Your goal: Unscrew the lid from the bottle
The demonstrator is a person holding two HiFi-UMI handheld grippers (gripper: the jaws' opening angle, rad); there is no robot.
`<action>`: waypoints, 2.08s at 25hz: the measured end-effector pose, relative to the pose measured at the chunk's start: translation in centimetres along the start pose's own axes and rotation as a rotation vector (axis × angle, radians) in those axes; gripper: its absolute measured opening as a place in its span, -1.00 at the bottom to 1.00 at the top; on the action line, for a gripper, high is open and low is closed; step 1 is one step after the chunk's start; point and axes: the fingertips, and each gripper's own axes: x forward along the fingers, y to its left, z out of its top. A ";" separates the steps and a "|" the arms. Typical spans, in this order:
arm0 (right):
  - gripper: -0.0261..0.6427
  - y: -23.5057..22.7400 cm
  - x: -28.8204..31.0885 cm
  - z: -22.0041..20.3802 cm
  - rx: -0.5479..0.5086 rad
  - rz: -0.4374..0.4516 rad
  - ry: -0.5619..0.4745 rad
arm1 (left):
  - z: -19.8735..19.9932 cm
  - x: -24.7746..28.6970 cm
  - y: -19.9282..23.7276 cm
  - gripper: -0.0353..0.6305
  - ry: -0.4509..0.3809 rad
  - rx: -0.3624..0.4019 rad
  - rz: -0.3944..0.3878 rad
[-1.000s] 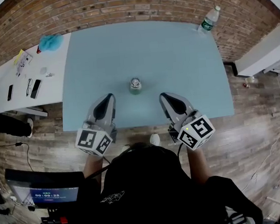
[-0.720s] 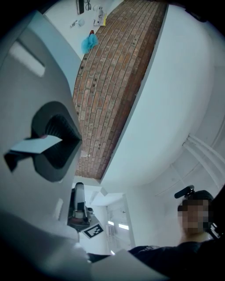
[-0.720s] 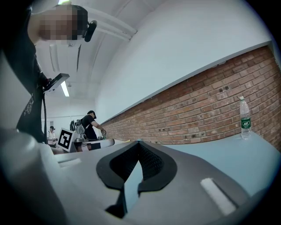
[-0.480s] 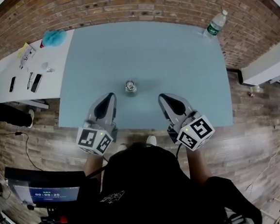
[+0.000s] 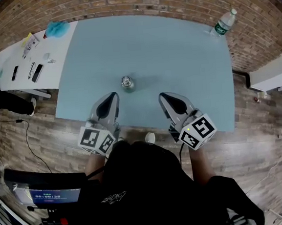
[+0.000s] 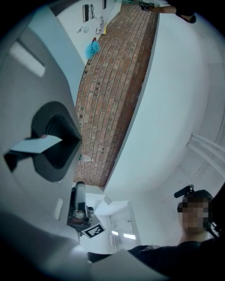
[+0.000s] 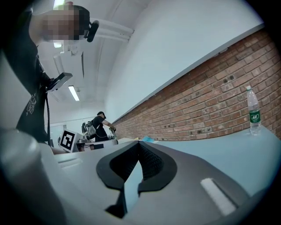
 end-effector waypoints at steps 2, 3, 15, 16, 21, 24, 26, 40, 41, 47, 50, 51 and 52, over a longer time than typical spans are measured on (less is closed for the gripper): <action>-0.92 -0.3 0.1 0.0 0.000 0.009 -0.001 | -0.2 -0.1 -0.1 -0.89 0.005 0.007 0.006; -0.92 -0.4 0.2 0.0 0.001 0.011 -0.001 | -0.2 -0.1 -0.1 -0.89 0.008 0.015 0.007; -0.92 -0.3 1.5 -0.6 0.020 0.011 -0.001 | -1.2 -0.1 1.4 -0.89 0.042 0.051 -0.025; -0.92 -0.4 1.8 -0.8 0.022 0.003 0.003 | -1.4 -0.1 1.8 -0.89 0.047 0.051 -0.026; -0.92 -0.4 3.5 -2.3 0.013 -0.046 0.047 | -3.3 0.9 3.9 -0.89 0.109 0.046 -0.062; -0.92 0.3 5.3 -3.1 -0.001 -0.062 0.077 | -4.4 1.3 5.4 -0.89 0.141 0.034 -0.100; -0.92 0.4 6.2 -3.4 -0.004 -0.081 0.089 | -5.1 1.6 6.1 -0.89 0.155 0.030 -0.127; -0.92 -0.4 8.6 -5.5 -0.001 -0.175 0.130 | -8.2 4.6 6.2 -0.89 0.201 0.117 -0.251; -0.92 -0.6 8.9 -5.9 -0.007 -0.187 0.139 | -8.6 4.7 6.5 -0.89 0.208 0.107 -0.248; -0.91 -1.2 10.9 -7.4 -0.087 -0.224 0.183 | -11.5 4.9 7.7 -0.89 0.266 0.073 -0.236; -0.91 -1.6 11.9 -7.8 -0.089 -0.224 0.180 | -13.1 5.0 7.9 -0.89 0.293 0.069 -0.235; -0.91 -1.8 12.1 -7.9 -0.090 -0.223 0.180 | -13.4 5.1 8.0 -0.89 0.293 0.065 -0.236; -0.91 -1.9 12.4 -8.1 -0.090 -0.221 0.181 | -13.6 5.2 8.1 -0.86 0.292 0.063 -0.240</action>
